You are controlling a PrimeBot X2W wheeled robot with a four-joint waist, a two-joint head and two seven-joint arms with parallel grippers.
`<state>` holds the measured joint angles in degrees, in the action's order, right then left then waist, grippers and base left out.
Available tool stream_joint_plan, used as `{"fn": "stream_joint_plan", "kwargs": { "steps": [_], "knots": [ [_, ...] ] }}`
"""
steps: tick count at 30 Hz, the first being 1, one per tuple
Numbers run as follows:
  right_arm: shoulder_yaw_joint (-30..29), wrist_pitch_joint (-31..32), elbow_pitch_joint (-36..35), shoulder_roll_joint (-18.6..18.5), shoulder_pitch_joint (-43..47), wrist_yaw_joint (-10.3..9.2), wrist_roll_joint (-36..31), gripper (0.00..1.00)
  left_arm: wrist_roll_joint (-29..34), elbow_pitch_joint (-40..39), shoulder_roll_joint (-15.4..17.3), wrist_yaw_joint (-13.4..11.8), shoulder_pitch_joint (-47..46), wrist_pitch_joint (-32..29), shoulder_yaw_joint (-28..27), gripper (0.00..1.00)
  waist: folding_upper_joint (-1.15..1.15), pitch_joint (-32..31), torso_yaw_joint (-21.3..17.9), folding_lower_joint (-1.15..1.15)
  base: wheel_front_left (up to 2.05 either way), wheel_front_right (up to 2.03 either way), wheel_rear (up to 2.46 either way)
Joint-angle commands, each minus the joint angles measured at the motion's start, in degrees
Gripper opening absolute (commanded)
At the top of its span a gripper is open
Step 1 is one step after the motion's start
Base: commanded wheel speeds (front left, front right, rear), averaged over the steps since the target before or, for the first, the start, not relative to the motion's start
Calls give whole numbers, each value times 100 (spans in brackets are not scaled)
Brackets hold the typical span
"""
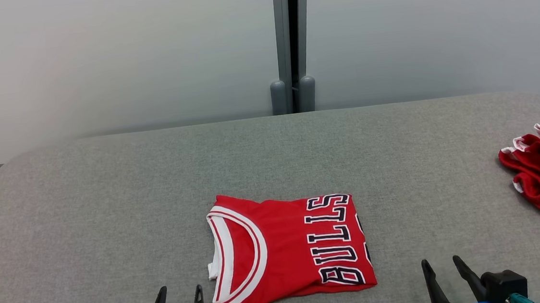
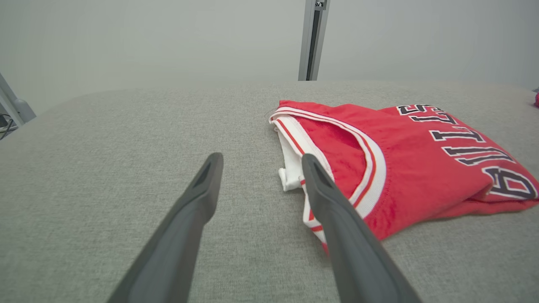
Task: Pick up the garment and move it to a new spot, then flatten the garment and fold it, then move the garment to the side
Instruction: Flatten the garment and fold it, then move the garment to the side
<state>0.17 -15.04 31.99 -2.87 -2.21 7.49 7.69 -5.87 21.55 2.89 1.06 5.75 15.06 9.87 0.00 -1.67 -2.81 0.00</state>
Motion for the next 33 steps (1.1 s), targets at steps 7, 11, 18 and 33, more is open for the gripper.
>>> {"fn": "stream_joint_plan", "kwargs": {
  "steps": [7, 11, 18, 33],
  "knots": [
    [314, -18, 487, -10, -446, 0, 34, 100, -35, 52, 4, 64, -150, 14, 228, 100, 0, 91, 268, 0, 0, 0, 0],
    [454, -17, 937, -8, -1015, 0, -1, 100, -53, 105, 2, 89, -192, 14, 338, 100, 0, 168, 492, 0, 0, 0, 0],
    [441, 374, 2322, -12, -1881, 0, -99, 100, -127, 264, 4, 108, -188, 14, 322, 100, 0, 248, 903, 0, 0, 0, 0],
    [411, 44, 3565, -76, -2105, -27, 23, 0, -83, 240, 1, 151, -73, 14, 164, 100, 0, 212, 395, 0, 0, 0, 0]
  ]
}}
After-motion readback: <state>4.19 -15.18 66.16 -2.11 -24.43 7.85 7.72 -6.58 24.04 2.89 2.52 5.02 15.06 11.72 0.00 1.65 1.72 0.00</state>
